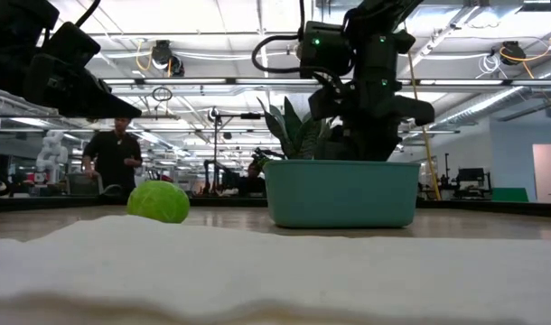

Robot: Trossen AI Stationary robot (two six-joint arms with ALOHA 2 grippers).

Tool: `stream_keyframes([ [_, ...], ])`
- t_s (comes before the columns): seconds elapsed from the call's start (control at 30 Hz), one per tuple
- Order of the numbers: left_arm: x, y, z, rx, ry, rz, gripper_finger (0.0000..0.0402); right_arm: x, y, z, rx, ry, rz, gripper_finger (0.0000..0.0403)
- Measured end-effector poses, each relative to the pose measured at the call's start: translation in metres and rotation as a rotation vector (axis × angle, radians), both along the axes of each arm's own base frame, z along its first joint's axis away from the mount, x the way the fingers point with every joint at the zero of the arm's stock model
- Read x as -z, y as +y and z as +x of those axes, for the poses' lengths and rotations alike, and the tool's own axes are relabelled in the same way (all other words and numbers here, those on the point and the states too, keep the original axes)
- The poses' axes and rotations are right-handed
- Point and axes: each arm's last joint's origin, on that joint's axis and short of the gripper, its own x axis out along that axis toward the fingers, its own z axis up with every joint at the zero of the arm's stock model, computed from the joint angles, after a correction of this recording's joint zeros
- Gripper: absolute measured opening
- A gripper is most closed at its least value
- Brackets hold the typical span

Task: Pick and placing Produce into tupperware
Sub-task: Adjust the green bin

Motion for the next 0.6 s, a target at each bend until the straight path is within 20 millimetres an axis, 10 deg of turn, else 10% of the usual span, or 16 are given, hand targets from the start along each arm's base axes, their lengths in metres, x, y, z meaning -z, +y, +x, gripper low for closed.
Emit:
stream_keyframes([
  [0.6,0.0,0.0,0.0,0.0,0.0,0.0,0.0026,-0.0002,0.0071,-0.0001,-0.003,0.002,0.056,0.0],
])
